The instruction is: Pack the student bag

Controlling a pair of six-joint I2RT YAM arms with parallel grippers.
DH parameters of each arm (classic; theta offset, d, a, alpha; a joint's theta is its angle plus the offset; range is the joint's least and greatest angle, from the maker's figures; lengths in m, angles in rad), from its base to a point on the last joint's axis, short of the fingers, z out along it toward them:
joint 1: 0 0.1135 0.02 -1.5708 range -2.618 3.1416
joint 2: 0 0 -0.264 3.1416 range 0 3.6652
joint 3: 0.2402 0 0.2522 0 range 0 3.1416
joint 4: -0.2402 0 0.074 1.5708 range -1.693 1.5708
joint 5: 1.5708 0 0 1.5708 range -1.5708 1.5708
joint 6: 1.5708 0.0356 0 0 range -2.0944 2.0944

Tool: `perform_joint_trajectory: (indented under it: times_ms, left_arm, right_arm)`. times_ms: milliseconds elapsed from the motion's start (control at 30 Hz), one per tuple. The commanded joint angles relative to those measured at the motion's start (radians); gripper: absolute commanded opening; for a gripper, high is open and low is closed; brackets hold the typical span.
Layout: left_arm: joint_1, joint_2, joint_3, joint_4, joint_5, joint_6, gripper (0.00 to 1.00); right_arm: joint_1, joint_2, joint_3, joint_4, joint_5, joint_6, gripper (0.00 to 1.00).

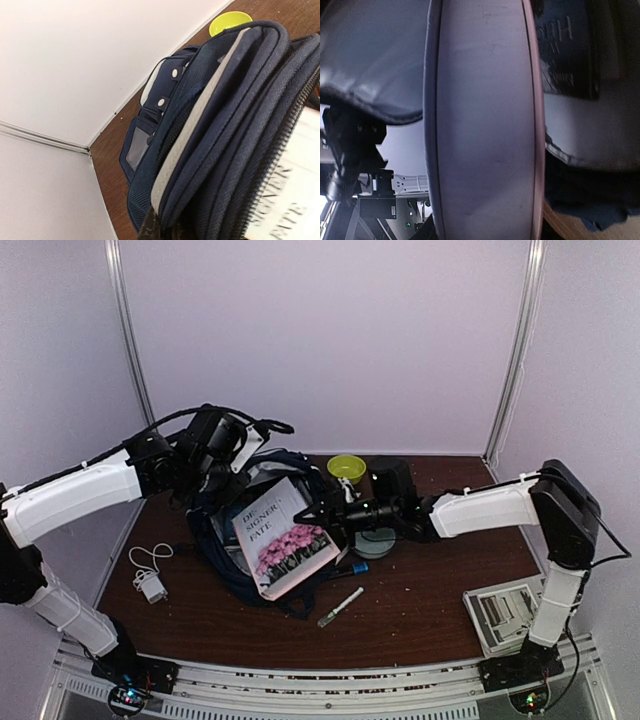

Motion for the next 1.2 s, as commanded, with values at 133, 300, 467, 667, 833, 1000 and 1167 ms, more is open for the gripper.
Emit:
perform_joint_trajectory:
  times_ms: [133, 300, 467, 667, 833, 1000, 1167]
  left_arm:
    - [-0.005, -0.157, 0.031, 0.265, 0.068, 0.007, 0.0]
    - [-0.006, -0.181, 0.032, 0.254, 0.097, 0.013, 0.0]
    - [-0.005, -0.193, -0.008, 0.252, 0.066, 0.013, 0.0]
    - [0.002, -0.163, -0.052, 0.25, 0.045, -0.017, 0.0]
    - [0.008, -0.135, -0.057, 0.246, 0.022, -0.042, 0.0]
    - [0.008, -0.129, -0.055, 0.242, 0.027, -0.047, 0.0]
    - [0.008, -0.138, -0.055, 0.245, 0.038, -0.056, 0.0]
  right_arm:
    - [0.011, 0.372, 0.553, -0.029, 0.165, 0.08, 0.26]
    - [-0.002, 0.504, 0.736, -0.2, 0.306, 0.026, 0.37]
    - [-0.039, 0.526, 0.812, -0.405, 0.372, -0.15, 0.63]
    - [-0.047, 0.383, 0.792, -0.649, 0.393, -0.447, 1.0]
    - [-0.037, 0.164, 0.632, -0.735, 0.469, -0.6, 1.0]
    - [-0.017, -0.009, 0.429, -0.811, 0.543, -0.706, 1.0]
    - [0.061, -0.088, 0.247, -0.767, 0.53, -0.705, 1.0]
